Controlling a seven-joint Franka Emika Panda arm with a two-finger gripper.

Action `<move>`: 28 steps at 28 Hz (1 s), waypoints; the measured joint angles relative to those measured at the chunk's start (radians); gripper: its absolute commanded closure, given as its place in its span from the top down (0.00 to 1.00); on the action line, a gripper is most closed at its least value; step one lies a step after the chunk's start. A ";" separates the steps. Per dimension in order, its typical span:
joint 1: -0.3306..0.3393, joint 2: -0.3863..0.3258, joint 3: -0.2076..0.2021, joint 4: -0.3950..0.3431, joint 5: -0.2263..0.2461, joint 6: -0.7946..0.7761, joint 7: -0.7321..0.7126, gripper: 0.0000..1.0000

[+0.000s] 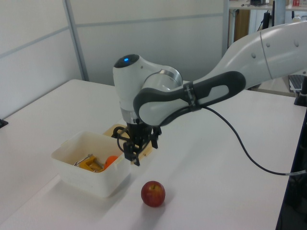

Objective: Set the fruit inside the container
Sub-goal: 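Move the gripper down onto the red apple and close it, then lift the apple and carry it over the container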

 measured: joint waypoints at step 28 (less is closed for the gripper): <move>0.078 0.120 0.021 -0.207 -0.193 0.270 0.194 0.02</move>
